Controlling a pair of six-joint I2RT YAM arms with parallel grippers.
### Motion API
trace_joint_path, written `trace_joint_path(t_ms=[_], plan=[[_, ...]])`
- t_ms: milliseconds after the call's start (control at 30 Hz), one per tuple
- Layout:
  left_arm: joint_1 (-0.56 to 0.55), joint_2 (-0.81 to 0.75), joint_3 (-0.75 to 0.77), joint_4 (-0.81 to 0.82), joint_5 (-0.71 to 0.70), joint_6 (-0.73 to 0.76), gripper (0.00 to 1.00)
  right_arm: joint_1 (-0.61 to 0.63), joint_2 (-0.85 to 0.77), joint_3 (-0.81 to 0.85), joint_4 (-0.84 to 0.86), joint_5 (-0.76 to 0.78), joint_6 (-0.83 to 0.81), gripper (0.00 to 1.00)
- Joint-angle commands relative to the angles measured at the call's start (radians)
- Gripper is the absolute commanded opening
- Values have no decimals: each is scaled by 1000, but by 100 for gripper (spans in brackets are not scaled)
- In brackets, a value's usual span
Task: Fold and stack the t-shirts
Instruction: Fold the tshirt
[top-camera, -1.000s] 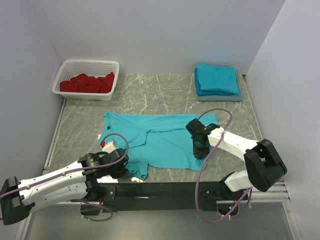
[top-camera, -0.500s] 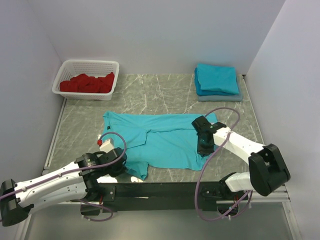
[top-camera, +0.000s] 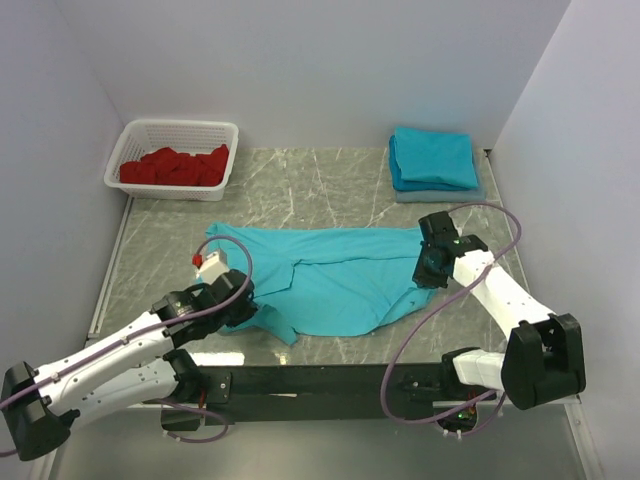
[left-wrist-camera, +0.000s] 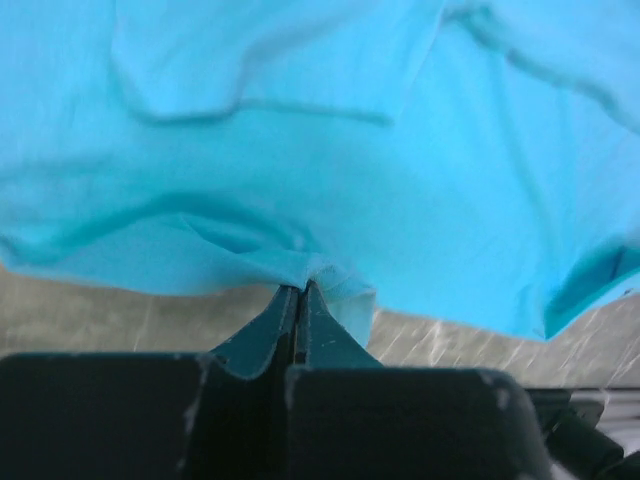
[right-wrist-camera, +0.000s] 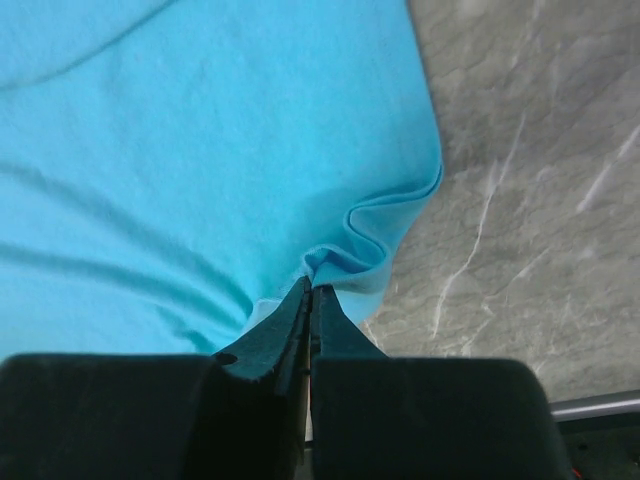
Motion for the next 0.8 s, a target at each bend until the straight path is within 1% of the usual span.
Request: trace_joint_path(t_ms=[0,100,200,467,667,767], plan=[[86,14,51,109,-21,129,0,-42,1,51,26,7,-22,0],[161,27,62,143,9,190,0,-58,10,65,32,2,-33,0],[209,38,83,164,-2,238,0,-67,28,83,35,7,-34,0],[278,76,135,271,-59,318,0,-99,77,137,52,18,-25,0],[357,118,171,284,-65,387,0,-114,120,180,46,36,-36,0],[384,127,172,337,-62,419,0,-122,134,194,47,44,-34,0]])
